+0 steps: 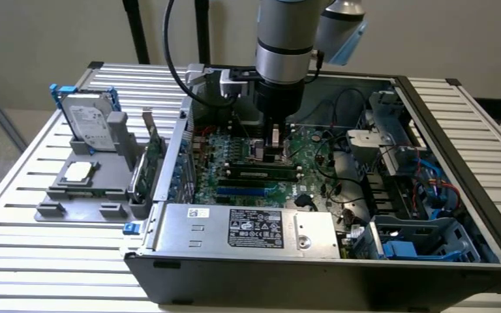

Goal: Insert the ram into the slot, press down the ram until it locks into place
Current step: 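Press down the ram until it locks into place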

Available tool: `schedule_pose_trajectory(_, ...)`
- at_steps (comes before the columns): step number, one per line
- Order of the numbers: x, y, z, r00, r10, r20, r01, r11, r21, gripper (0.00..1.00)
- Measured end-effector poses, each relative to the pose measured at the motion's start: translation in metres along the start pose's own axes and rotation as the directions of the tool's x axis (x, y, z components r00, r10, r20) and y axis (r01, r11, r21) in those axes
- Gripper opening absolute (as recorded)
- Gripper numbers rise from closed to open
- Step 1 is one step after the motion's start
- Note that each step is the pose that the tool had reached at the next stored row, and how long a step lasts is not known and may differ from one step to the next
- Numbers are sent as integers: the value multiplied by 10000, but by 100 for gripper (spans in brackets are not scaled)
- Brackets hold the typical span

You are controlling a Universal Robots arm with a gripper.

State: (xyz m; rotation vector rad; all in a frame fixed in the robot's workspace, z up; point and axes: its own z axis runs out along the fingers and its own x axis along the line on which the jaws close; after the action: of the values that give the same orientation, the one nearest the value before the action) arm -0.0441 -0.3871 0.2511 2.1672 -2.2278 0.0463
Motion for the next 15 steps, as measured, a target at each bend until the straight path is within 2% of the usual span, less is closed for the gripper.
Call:
schedule_pose_trajectory(4,0,0,0,10000,22,0,-22,10000,0,11)
schedule_pose_trajectory(8,0,0,0,9978,659,-1,-659,9978,-29,11)
schedule_pose_trajectory(12,0,0,0,9905,1372,-2,-1372,9905,-61,11)
schedule_pose_trajectory(15,0,0,0,9818,1901,-5,-1901,9817,-85,11)
